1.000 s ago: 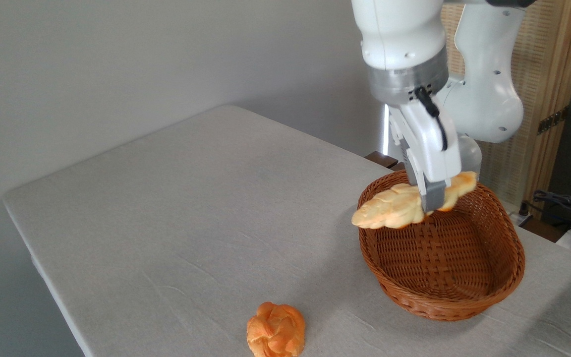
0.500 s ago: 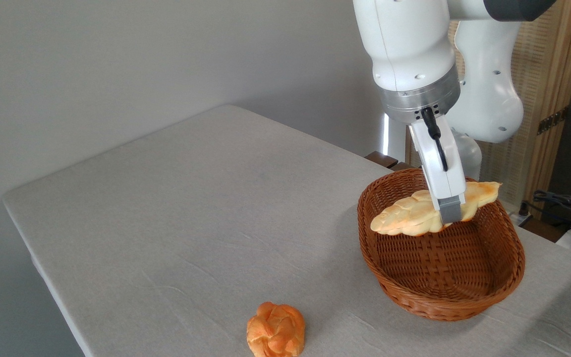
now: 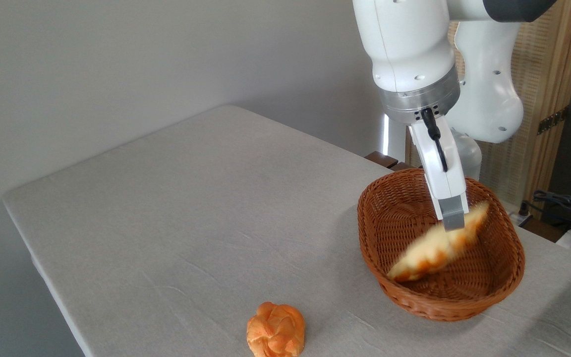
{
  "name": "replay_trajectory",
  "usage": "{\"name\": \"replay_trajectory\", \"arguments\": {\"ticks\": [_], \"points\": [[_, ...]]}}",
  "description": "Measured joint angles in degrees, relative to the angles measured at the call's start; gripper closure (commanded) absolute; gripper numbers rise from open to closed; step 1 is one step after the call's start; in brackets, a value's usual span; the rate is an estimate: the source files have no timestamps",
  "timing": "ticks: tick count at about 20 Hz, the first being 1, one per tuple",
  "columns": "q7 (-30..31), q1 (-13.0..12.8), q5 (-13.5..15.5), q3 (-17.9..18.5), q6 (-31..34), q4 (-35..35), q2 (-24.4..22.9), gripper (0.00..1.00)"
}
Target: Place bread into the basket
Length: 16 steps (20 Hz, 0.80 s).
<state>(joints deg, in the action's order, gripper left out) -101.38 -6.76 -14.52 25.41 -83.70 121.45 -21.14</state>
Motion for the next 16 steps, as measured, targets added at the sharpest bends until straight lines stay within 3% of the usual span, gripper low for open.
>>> {"name": "replay_trajectory", "arguments": {"ticks": [4, 7, 9, 12, 14, 16], "points": [[0.3, -0.1, 0.2, 0.0, 0.0, 0.0, 0.0, 0.0], [3.4, -0.6, 3.6, -0.5, -0.1, -0.4, -0.1, 0.0], [9.3, -1.6, 7.1, -2.3, -0.1, -2.3, -0.3, 0.0], [21.7, -2.6, 11.1, -8.3, -0.4, -6.1, 0.2, 0.0], [29.9, -2.9, 14.5, -11.6, -1.5, -8.7, 1.8, 0.0], [36.6, -2.9, 18.8, -12.5, -3.1, -12.3, 4.7, 0.0]]}}
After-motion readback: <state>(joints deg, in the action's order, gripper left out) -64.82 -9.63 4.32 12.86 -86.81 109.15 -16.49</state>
